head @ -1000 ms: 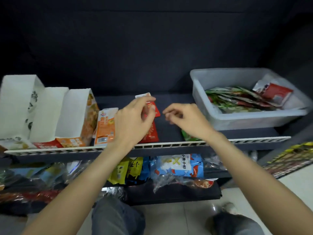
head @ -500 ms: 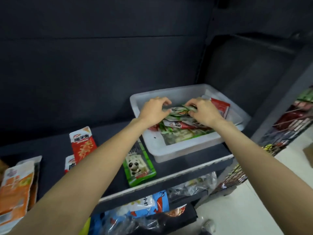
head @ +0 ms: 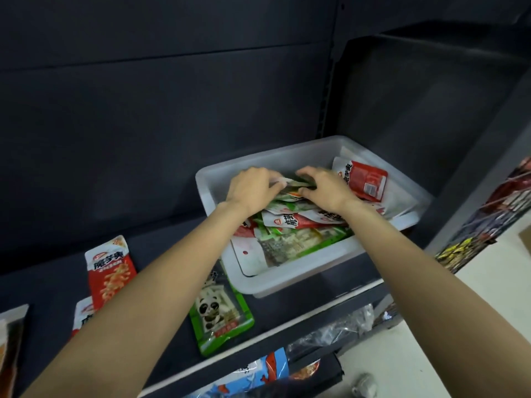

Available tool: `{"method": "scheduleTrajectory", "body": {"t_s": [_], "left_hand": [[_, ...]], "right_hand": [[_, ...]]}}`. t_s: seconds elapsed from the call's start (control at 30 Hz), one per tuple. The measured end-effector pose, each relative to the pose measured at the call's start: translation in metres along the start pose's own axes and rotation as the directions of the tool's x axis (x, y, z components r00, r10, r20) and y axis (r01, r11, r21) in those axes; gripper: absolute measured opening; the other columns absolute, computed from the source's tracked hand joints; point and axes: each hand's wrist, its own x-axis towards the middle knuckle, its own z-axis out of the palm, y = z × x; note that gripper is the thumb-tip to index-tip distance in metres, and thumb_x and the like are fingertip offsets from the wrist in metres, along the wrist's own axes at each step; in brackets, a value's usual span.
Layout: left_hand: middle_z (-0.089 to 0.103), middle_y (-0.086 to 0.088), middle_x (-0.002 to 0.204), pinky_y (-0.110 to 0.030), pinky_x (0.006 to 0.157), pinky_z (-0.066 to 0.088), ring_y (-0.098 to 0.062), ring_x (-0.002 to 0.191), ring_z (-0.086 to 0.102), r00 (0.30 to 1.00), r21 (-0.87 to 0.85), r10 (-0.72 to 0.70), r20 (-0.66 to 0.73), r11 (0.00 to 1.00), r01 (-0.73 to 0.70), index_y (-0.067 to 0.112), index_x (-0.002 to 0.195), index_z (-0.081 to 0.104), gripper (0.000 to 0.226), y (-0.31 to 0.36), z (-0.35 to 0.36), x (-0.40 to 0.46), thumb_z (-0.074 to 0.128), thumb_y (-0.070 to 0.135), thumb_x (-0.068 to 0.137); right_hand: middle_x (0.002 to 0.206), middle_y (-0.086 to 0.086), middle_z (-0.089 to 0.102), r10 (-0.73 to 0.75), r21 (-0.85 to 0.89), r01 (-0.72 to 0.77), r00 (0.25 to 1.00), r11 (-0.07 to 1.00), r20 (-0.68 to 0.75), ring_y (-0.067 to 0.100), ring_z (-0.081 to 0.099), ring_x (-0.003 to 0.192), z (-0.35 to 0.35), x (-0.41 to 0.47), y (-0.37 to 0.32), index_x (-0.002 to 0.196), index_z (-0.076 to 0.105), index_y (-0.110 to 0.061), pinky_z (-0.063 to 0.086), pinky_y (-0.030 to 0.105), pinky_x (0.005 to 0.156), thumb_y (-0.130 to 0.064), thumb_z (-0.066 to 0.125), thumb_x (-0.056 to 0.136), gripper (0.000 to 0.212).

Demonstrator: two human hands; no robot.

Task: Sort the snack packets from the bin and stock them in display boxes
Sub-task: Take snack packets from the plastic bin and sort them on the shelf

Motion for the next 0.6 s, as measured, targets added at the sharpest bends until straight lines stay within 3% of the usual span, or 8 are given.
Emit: {"method": "scheduleTrajectory", "body": {"t_s": [0.1,0.23,0.3,0.37,0.47,0.53,0.6], "left_hand": [[0.073,0.006,0.102,-0.036,0.079,0.054,-0.018,0.094,0.067,0.975,-0.158,0.074,-0.208,0.982,-0.109,0.035,0.107,0.071,0.028,0.001,-0.017,-0.009,0.050,0.046,0.092],[0.074,0.003,0.093,-0.040,0.076,0.053,-0.018,0.090,0.068,0.930,-0.358,-0.087,-0.356,0.933,-0.050,0.028,0.100,0.073,0.035,-0.003,-0.062,-0.030,0.051,0.051,0.085],[0.072,0.001,0.092,-0.041,0.075,0.052,-0.020,0.088,0.067,0.905,-0.441,-0.170,-0.390,0.897,-0.021,0.020,0.099,0.069,0.034,-0.013,-0.083,-0.044,0.057,0.048,0.084],[0.066,0.003,0.104,-0.036,0.078,0.052,-0.015,0.092,0.063,0.877,-0.553,-0.272,-0.397,0.833,0.008,0.015,0.112,0.059,0.035,-0.023,-0.099,-0.065,0.065,0.036,0.085],[0.052,0.004,0.127,-0.017,0.082,0.048,-0.007,0.102,0.057,0.841,-0.740,-0.452,-0.299,0.666,0.095,0.021,0.132,0.042,0.053,-0.036,-0.113,-0.113,0.068,0.025,0.086],[0.052,0.001,0.129,-0.021,0.082,0.050,-0.007,0.101,0.060,0.844,-0.826,-0.520,-0.130,0.528,0.198,0.023,0.136,0.038,0.055,-0.041,-0.113,-0.150,0.065,0.024,0.088],[0.058,-0.005,0.124,-0.025,0.078,0.054,-0.013,0.099,0.064,0.859,-0.890,-0.505,0.085,0.349,0.294,0.021,0.139,0.036,0.055,-0.042,-0.110,-0.186,0.062,0.017,0.090]], "right_hand": [[0.120,0.010,0.061,-0.047,0.074,0.052,0.996,0.996,-0.073,0.027,0.054,0.111,-0.005,-0.005,-0.008,0.123,0.059,-0.012,0.040,0.032,0.093,-0.021,0.062,0.090,0.035],[0.093,0.009,0.070,-0.052,0.148,0.078,0.983,0.986,-0.175,0.026,0.063,0.089,-0.018,-0.023,-0.033,0.100,0.068,-0.009,0.049,0.041,0.079,-0.034,0.063,0.089,0.028],[0.096,0.009,0.070,-0.085,0.164,0.122,0.972,0.979,-0.220,0.029,0.062,0.092,-0.028,-0.038,-0.058,0.105,0.066,-0.011,0.048,0.043,0.080,-0.038,0.062,0.089,0.032],[0.103,0.011,0.067,-0.109,0.176,0.157,0.961,0.972,-0.254,0.034,0.058,0.101,-0.033,-0.055,-0.086,0.118,0.058,-0.010,0.043,0.037,0.080,-0.034,0.062,0.090,0.038],[0.109,0.005,0.063,-0.088,0.380,0.187,0.961,0.906,-0.261,0.025,0.057,0.103,-0.027,-0.080,-0.127,0.128,0.047,-0.018,0.041,0.031,0.080,-0.029,0.068,0.086,0.048],[0.115,0.002,0.061,-0.063,0.520,0.172,0.973,0.837,-0.221,0.020,0.057,0.107,-0.013,-0.096,-0.152,0.132,0.043,-0.020,0.043,0.028,0.085,-0.023,0.069,0.086,0.054],[0.121,0.005,0.061,-0.058,0.530,0.152,0.980,0.834,-0.189,0.023,0.055,0.112,0.009,-0.111,-0.177,0.135,0.041,-0.018,0.038,0.025,0.087,-0.018,0.064,0.088,0.052]]}}
